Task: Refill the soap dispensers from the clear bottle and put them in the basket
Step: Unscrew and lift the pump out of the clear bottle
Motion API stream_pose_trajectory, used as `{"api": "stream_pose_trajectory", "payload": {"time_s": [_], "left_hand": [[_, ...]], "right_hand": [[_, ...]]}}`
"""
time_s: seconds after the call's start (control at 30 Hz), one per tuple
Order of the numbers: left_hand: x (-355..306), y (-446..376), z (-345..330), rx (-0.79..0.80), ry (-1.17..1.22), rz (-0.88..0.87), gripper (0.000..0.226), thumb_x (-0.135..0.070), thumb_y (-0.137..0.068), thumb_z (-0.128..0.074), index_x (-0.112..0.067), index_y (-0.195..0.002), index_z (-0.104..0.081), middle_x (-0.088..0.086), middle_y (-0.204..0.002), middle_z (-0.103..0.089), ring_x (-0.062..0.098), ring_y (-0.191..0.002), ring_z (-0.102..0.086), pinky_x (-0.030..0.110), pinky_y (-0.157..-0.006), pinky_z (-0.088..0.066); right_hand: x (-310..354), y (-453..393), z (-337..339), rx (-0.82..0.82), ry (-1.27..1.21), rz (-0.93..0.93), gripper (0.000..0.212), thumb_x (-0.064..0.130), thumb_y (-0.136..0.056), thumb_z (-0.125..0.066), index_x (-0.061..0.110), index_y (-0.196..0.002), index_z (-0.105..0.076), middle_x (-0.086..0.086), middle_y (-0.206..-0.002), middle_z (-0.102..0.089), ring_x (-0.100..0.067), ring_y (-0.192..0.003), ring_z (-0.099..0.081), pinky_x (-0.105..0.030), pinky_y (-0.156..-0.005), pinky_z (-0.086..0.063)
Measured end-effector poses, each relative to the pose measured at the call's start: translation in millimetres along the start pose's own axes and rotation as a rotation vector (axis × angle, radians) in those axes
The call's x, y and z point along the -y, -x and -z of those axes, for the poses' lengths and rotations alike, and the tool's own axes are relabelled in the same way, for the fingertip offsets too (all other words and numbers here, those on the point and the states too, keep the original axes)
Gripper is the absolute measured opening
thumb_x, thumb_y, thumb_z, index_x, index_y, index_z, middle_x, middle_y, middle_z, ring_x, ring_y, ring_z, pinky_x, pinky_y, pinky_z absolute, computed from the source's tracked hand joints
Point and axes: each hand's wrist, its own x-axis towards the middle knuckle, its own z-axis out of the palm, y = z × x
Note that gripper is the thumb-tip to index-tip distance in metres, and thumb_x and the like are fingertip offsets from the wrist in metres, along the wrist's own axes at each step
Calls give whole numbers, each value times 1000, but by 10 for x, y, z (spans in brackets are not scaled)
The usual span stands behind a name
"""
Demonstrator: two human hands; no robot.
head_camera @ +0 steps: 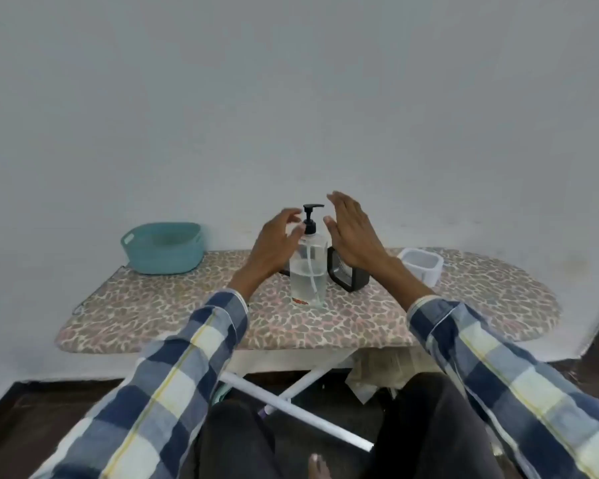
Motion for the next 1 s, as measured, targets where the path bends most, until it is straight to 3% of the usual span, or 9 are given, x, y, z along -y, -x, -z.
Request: {"api": "stream_pose_trajectory", "payload": {"time_s": [0.3, 0.4, 0.53, 0.63, 0.7, 0.77, 0.83, 1.0], "left_hand": [[-95, 12, -275, 13, 178, 134, 30, -25, -110, -58, -18, -138, -67, 0, -130, -74, 14, -122, -69, 35, -104, -56], [-25, -13, -286, -7, 211, 139, 27, -20, -109, -61, -19, -134, -70, -1, -125, -76, 5, -113, -70, 23, -94, -58], [35, -50, -355, -67, 182, 134, 28, -19, -108, -63, -21, -134, -72, -7, -124, -75, -2, -110, -68, 26, -96, -57], [56, -79, -402, -89, 154, 139, 23, -18, -107, -65, -21, -127, -74, -6, -121, -78, -16, -101, -66, 11, -88, -52], [65, -89, -412, -105, 121, 150, 17, -21, -106, -67, -27, -120, -74, -10, -114, -78, -18, -96, -65, 15, -84, -53], [85, -91, -413, -123, 77, 152, 13, -26, -105, -68, -31, -116, -73, -16, -109, -77, -11, -95, -67, 24, -83, -56], [99, -101, -412, -143, 36, 142, 12, -28, -104, -69, -32, -114, -73, -21, -102, -74, -4, -94, -67, 19, -79, -52], [88, -65, -451, -201, -28, 153, 13, -30, -103, -72, -35, -114, -75, -27, -93, -70, -9, -90, -65, 7, -74, -44]], "right_hand": [[-15, 199, -265, 164, -332, -141, 77, 66, -108, -37, 17, -167, -24, -7, -164, -42, -25, -151, -41, -46, -121, -38], [-49, 276, -427, 206, -442, -150, 77, 60, -104, -57, 18, -163, -31, -3, -160, -50, -20, -141, -53, -33, -107, -45], [-65, 303, -639, 98, -531, -173, 73, 52, -95, -75, 23, -151, -39, 3, -140, -64, -12, -116, -65, -27, -90, -52], [-39, 287, -751, 51, -560, -208, 77, 46, -91, -82, 23, -147, -36, 3, -125, -68, -10, -103, -68, -13, -77, -51], [-24, 281, -832, 33, -575, -214, 81, 43, -88, -86, 24, -146, -32, 0, -122, -71, -12, -100, -71, -17, -78, -56], [-28, 285, -919, 8, -593, -230, 85, 42, -85, -88, 27, -144, -30, 4, -123, -70, -13, -102, -71, -30, -83, -60], [-34, 291, -966, -18, -590, -239, 88, 40, -83, -91, 28, -145, -29, 6, -126, -67, -13, -107, -69, -31, -86, -58], [-69, 325, -1065, -55, -582, -255, 92, 49, -78, -92, 35, -143, -28, 1, -124, -70, -18, -108, -71, -39, -87, -61]]}}
